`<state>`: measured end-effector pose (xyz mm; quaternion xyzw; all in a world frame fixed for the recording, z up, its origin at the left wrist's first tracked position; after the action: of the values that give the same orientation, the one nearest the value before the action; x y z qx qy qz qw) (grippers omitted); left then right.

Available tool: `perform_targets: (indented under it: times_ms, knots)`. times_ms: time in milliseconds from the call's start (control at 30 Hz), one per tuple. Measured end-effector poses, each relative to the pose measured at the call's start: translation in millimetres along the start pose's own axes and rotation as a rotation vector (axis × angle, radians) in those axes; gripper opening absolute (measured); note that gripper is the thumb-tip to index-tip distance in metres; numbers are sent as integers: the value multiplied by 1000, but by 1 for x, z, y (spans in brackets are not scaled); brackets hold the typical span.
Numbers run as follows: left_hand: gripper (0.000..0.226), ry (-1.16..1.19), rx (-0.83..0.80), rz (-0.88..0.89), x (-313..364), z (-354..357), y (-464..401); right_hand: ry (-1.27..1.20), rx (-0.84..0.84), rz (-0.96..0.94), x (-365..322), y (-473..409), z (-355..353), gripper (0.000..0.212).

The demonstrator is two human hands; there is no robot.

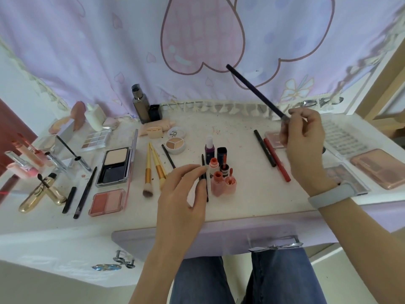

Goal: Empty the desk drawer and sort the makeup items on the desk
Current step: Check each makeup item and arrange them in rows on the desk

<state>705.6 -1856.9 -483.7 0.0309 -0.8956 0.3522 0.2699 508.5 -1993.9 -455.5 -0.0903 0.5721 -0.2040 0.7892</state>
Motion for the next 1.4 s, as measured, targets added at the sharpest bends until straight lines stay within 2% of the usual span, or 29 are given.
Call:
perform_targets:
  times_ms: [100, 233, 333, 433, 533, 700, 1000, 1133, 1167, 1233, 1300, 1400]
  knots:
    - [32, -70, 94, 124, 25, -18, -14, -261, 13, 144, -11, -5, -2, 27]
    - [38, -314, 133, 238, 48, -38, -25, -235, -170, 201, -29, 2, 9, 29]
    - [37, -408, 45, 246, 58, -36, -27, -216, -398, 230, -44, 15, 32, 20]
    - [36, -309, -142, 155, 60, -26, -29, -208, -562, 293, -47, 36, 56, 9]
    - [36, -220, -175, 91, 56, -22, -26, -191, -644, 280, -44, 56, 67, 9]
    - [23, -117, -175, 8, 45, -21, -20, -219, -633, 268, -39, 61, 65, 12]
    - [45, 117, -291, -186, 34, -16, -18, -120, -681, 254, -26, 61, 70, 19]
    - [48, 222, -350, -309, 20, -21, -10, -243, -566, 203, -31, 36, 64, 22]
    - [45, 284, -385, -375, 13, -20, -8, -231, -532, 167, -33, 31, 61, 18]
    - [24, 506, -460, -592, 0, -17, -5, -199, -466, 132, -33, 26, 56, 12]
    - [40, 664, -487, -722, -7, -14, -5, -192, -405, 136, -27, 27, 50, 10]
    - [45, 574, -409, -761, -13, -8, -9, -166, -328, 145, -18, 30, 41, 12]
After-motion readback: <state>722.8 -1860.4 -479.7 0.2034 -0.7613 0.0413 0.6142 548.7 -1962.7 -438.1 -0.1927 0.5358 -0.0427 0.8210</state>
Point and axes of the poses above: each hand's wrist, its own y-axis away from the middle knuckle, its own z-axis out of the palm, x = y × z, the point moved 4 cm from there along -y, towards the middle knuckle, and after that the axes turned 13 degrees about -y, right-handed, at the moved point
